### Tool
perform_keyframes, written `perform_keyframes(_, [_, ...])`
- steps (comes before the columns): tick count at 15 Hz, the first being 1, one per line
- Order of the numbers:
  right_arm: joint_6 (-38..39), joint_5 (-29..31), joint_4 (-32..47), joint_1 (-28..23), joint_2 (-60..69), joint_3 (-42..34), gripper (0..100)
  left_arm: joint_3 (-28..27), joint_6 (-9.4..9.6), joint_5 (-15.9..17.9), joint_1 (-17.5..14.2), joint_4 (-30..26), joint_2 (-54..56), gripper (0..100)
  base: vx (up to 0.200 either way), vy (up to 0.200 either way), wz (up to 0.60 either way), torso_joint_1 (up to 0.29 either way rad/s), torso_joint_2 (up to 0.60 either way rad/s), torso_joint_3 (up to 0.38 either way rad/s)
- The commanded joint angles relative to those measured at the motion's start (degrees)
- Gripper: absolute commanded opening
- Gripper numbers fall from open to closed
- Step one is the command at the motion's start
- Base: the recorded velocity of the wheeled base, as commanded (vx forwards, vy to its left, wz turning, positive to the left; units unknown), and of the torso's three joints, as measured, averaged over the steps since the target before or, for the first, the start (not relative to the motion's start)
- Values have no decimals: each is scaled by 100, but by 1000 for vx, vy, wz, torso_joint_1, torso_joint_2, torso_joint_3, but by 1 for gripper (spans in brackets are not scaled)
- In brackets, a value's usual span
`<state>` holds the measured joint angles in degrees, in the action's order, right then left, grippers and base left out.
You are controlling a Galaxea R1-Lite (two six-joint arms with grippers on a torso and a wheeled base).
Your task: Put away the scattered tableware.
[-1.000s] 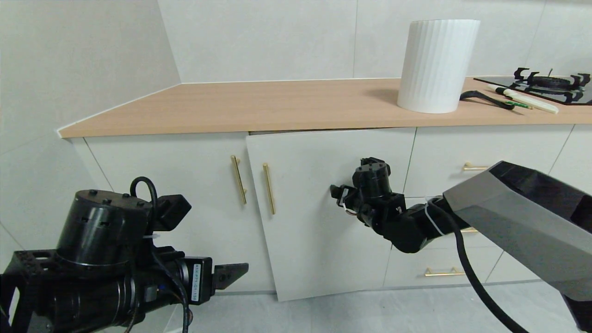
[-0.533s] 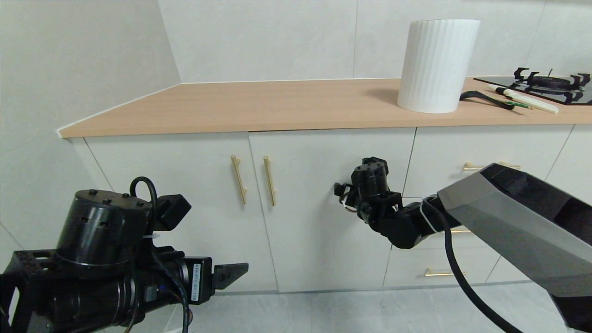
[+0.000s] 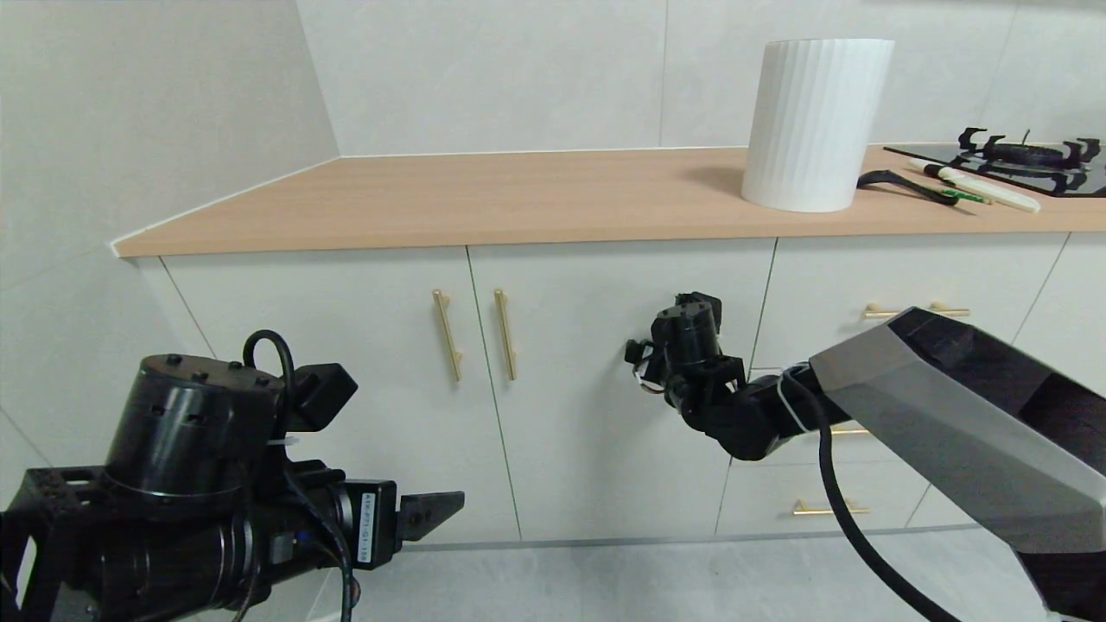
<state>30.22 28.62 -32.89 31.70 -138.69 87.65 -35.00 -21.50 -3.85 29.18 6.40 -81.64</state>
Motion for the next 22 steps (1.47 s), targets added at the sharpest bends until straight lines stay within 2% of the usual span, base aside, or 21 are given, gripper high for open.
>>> perform_keyframes(1, [72, -357, -16, 100, 615, -618, 100, 2, -3, -1, 0, 2, 8, 100, 0, 0, 0, 0, 0, 0])
perform_keyframes(2, [80, -700, -16, 170, 932, -969, 100, 2, -3, -1, 0, 2, 8, 100, 0, 0, 0, 0, 0, 0])
perform_keyframes(3, [89, -1465, -7, 179, 1573, -1769, 100, 2, -3, -1, 0, 2, 8, 100, 0, 0, 0, 0, 0, 0])
perform_keyframes(4, [80, -2265, 37, 179, 2066, -2270, 100, 2, -3, -1, 0, 2, 17, 100, 0, 0, 0, 0, 0, 0])
perform_keyframes(5, [72, -2722, 46, 170, 2356, -2516, 100, 2, -3, -1, 0, 2, 25, 100, 0, 0, 0, 0, 0, 0])
perform_keyframes(6, [54, -2731, 46, 162, 2505, -2604, 100, 2, -3, -1, 0, 2, 61, 100, 0, 0, 0, 0, 0, 0])
perform_keyframes(8, [-113, -2300, 37, 162, 2821, -2797, 100, -16, 6, -19, -44, 2, 245, 100, 0, 0, 0, 0, 0, 0])
perform_keyframes(10, [-781, -1808, -60, 65, 3955, -3667, 100, -60, 15, -37, -167, 2, 860, 100, 0, 0, 0, 0, 0, 0])
perform_keyframes(12, [-1141, -1746, -68, -146, 5265, -4327, 100, 11, 15, -142, -317, -7, 1467, 100, 0, 0, 0, 0, 0, 0])
perform_keyframes(13, [-1449, -1606, -60, -278, 5950, -4678, 100, 142, 50, -239, -422, -16, 1845, 100, 0, 0, 0, 0, 0, 0])
perform_keyframes(14, [-1695, -1456, -51, -383, 6478, -4968, 100, 309, 164, -335, -510, -34, 2214, 100, 0, 0, 0, 0, 0, 0])
perform_keyframes(15, [-1950, -1359, -16, -533, 7075, -5249, 100, 529, 401, -415, -642, -42, 2653, 100, 0, 0, 0, 0, 0, 0])
perform_keyframes(17, [-2424, -1351, 230, -1060, 8420, -5706, 100, 1057, 1228, -432, -1020, -86, 3998, 100, 0, 0, 0, 0, 0, 0])
perform_keyframes(18, [-2565, -1359, 573, -1377, 9044, -5812, 100, 1136, 1544, -450, -1178, -227, 4569, 100, 0, 0, 0, 0, 0, 0])
perform_keyframes(19, [-2635, -1386, 934, -1561, 9492, -5829, 100, 1144, 1729, -467, -1292, -394, 4965, 100, 0, 0, 0, 0, 0, 0])
perform_keyframes(21, [-2873, -1377, 2533, -1798, 11030, -5689, 100, 1109, 2335, -467, -1556, -1071, 6274, 100, 0, 0, 0, 0, 0, 0])
perform_keyframes(22, [-3136, -1333, 3096, -1816, 11637, -5619, 100, 1109, 2528, -467, -1802, -1246, 6723, 100, 0, 0, 0, 0, 0, 0])
